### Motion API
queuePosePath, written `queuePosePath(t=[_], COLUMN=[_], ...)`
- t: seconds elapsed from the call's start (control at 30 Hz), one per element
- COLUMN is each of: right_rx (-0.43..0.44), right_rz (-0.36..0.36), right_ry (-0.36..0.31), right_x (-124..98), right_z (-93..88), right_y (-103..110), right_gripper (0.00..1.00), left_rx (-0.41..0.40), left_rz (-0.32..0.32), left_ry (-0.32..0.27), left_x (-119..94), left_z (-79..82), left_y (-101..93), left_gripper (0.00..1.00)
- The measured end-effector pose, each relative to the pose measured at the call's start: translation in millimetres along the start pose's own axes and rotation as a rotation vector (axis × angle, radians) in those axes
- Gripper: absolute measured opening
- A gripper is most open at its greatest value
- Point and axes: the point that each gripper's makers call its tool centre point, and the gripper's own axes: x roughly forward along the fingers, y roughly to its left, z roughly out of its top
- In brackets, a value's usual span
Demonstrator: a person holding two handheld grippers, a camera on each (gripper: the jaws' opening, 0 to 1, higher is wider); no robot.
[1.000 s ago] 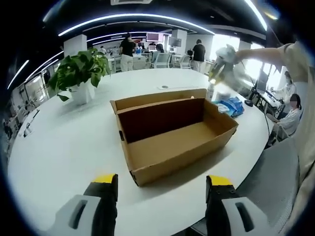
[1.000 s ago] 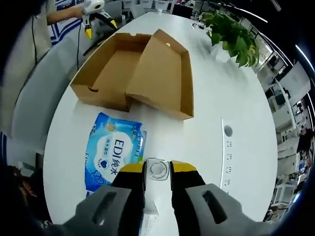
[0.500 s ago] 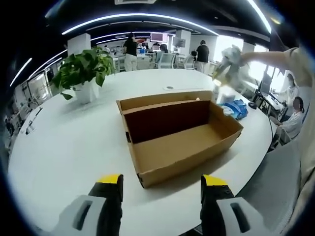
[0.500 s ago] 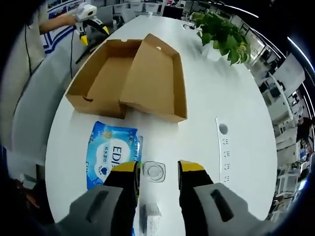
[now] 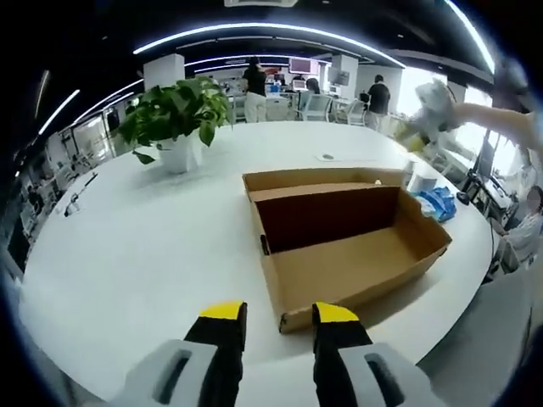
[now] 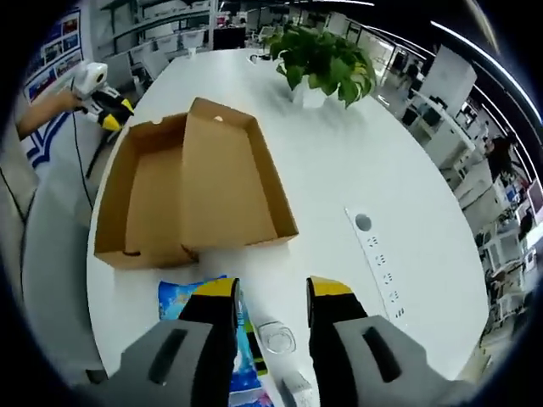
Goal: Operate the shoe box by opening the lid, removing the specified soft item, and placing it in the target area until the item is outside and the box remains undamaged.
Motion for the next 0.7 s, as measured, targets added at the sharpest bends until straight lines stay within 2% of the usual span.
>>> queuePosePath(t=[0.13, 0.17, 0.4, 0.5, 0.6, 0.7], right_rx=[0.071, 0.095, 0.245, 0.346, 0.431, 0.474], right_rz=[-0.021, -0.050, -0.113, -0.138, -0.142, -0.128], right_ry=[-0.019, -0.029, -0.018, -0.032, -0.050, -0.072], right_x=[8, 11, 28, 36, 45, 53], right_z=[9.6, 12.0, 9.6, 10.2, 12.4, 16.2], right_y=[5, 2, -6, -10, -11, -9], right_gripper=[0.30, 0.31, 0.28, 0.27, 0.25, 0.22], left_rx=[-0.035, -0.044, -0.062, -0.075, -0.079, -0.079], left_rz=[0.013, 0.015, 0.011, 0.003, 0.002, 0.001], left_ry=[0.009, 0.012, 0.045, 0.049, 0.055, 0.050], left_x=[4, 6, 17, 21, 24, 27], left_z=[-1.4, -1.7, -5.6, -5.5, -7.0, -6.7], left_y=[4.8, 4.8, 0.1, -3.1, -3.9, -5.8], left_gripper=[0.25, 0.24, 0.18, 0.13, 0.13, 0.11])
